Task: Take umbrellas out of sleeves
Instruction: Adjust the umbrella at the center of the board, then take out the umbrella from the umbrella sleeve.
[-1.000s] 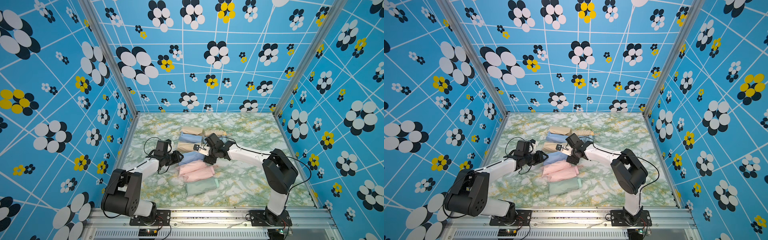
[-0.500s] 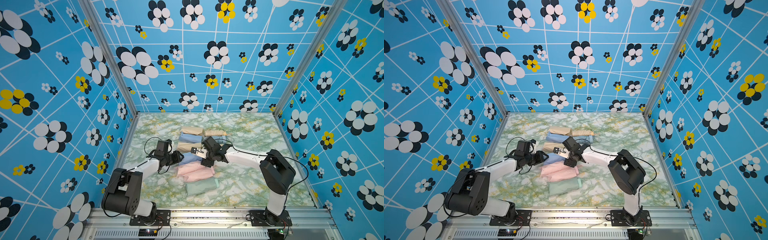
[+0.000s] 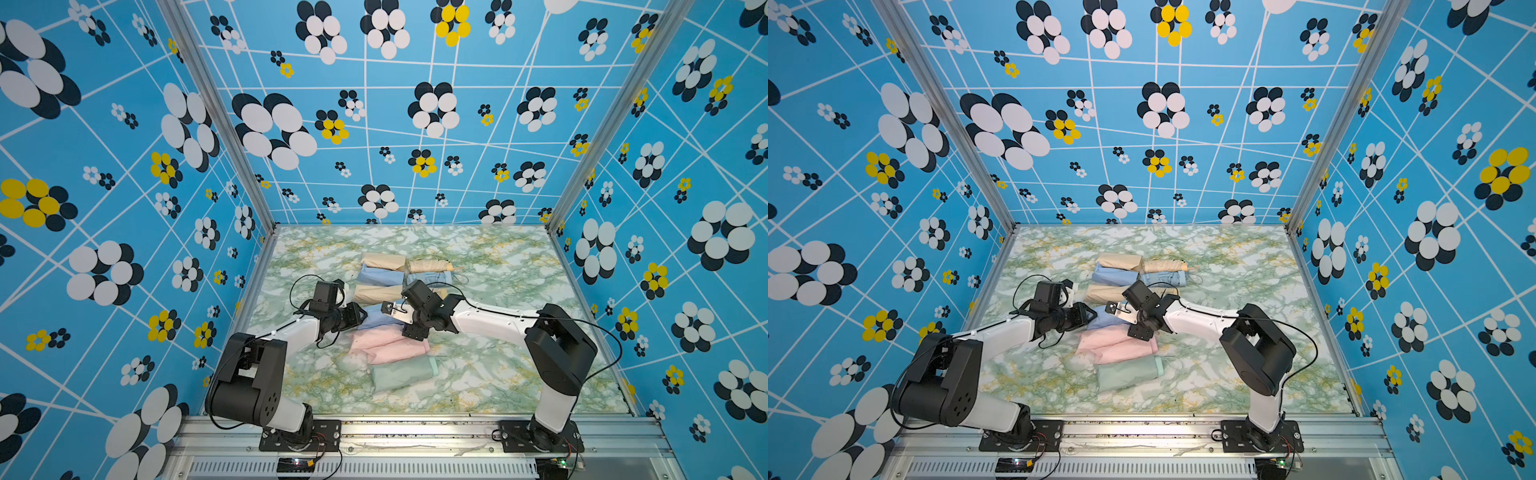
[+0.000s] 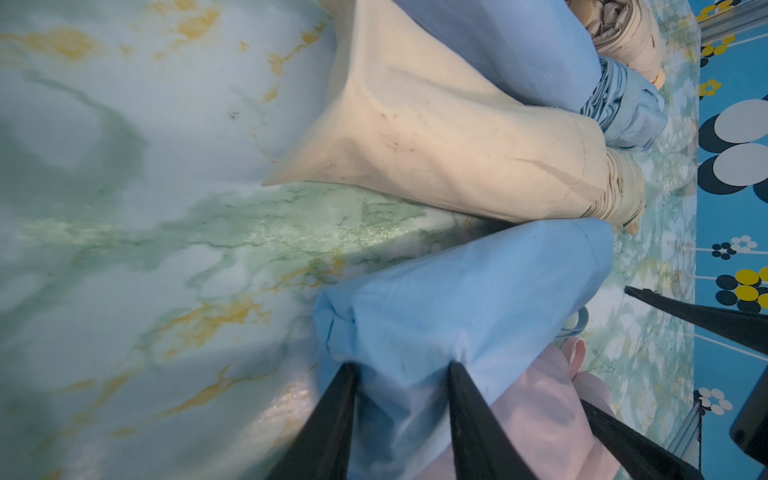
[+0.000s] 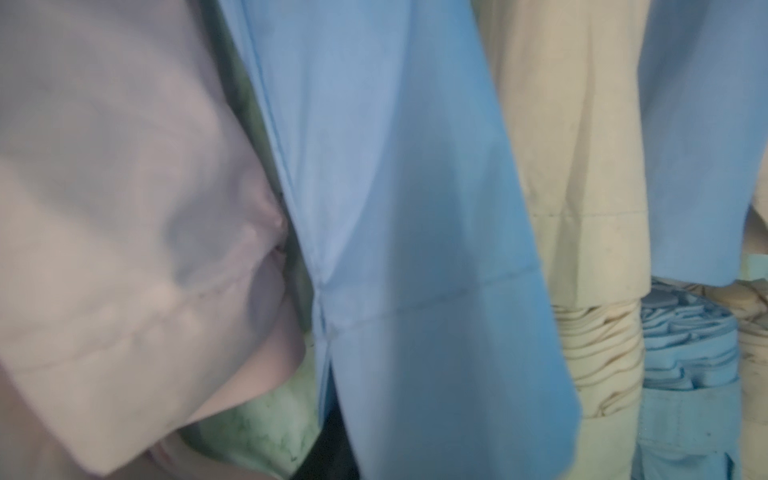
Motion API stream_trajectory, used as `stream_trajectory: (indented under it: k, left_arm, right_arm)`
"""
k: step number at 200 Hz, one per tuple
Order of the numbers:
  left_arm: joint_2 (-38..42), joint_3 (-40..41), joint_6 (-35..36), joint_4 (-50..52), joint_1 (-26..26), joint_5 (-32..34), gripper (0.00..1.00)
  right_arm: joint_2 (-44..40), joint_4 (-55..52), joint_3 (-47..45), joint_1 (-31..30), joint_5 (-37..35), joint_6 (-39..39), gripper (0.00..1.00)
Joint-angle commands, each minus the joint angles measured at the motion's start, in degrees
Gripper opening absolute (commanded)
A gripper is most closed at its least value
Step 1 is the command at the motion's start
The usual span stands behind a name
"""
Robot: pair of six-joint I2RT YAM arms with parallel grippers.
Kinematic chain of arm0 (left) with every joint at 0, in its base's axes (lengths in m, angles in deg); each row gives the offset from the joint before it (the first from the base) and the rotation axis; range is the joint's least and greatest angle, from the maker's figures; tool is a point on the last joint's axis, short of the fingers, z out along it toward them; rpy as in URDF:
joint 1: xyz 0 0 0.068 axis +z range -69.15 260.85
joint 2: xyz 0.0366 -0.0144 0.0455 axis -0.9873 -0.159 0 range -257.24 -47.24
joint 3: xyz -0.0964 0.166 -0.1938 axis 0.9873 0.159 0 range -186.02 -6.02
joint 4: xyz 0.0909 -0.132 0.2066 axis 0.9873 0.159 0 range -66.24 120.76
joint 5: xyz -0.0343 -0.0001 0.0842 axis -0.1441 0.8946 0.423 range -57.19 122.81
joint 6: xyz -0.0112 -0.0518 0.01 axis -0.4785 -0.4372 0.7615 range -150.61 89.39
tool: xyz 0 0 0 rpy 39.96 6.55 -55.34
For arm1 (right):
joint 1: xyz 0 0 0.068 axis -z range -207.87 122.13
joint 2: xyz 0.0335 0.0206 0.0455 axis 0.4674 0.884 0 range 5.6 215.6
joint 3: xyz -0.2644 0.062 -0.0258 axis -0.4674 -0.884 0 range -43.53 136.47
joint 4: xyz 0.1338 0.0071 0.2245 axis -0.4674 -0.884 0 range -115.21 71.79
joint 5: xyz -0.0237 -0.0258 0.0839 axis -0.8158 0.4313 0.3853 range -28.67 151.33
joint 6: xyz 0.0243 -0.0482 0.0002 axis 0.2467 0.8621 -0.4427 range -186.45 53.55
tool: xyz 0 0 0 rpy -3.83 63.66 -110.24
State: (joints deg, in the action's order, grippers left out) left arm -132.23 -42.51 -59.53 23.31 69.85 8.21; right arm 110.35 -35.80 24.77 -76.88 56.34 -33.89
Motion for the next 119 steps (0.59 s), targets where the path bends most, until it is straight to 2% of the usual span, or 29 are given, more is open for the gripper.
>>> stream_trajectory:
  k: [1,40,76,101,119]
  left_arm:
    - [-0.8,-0.8,1.5,0.5,-0.3,0.1,0.39]
    - [-0.7,-0.9,1.8,0.6,-0.2,0.3,0.39]
    - [-1.6,-1.7,1.9,0.4,-0.2,0.3,0.37]
    - [-2.4,-2.4,2.3,0.5,-0.1,0.5,0.34]
    - [-3.1,-2.9,2.9,0.8,-0.1,0.7,0.28]
  right_arm:
    - [-2.2,-5.8,1.6,1.7,1.7,-0.2,0.76]
    - [-4.2,-6.0,1.8,5.0,4.9,-1.3,0.72]
    - [-2.7,-5.6,4.2,7.1,6.1,-1.6,0.66]
    - [0.5,-6.4,7.4,7.5,6.5,-1.0,0.62]
    - [2.4,-7.1,9.3,7.4,6.6,-0.4,0.6]
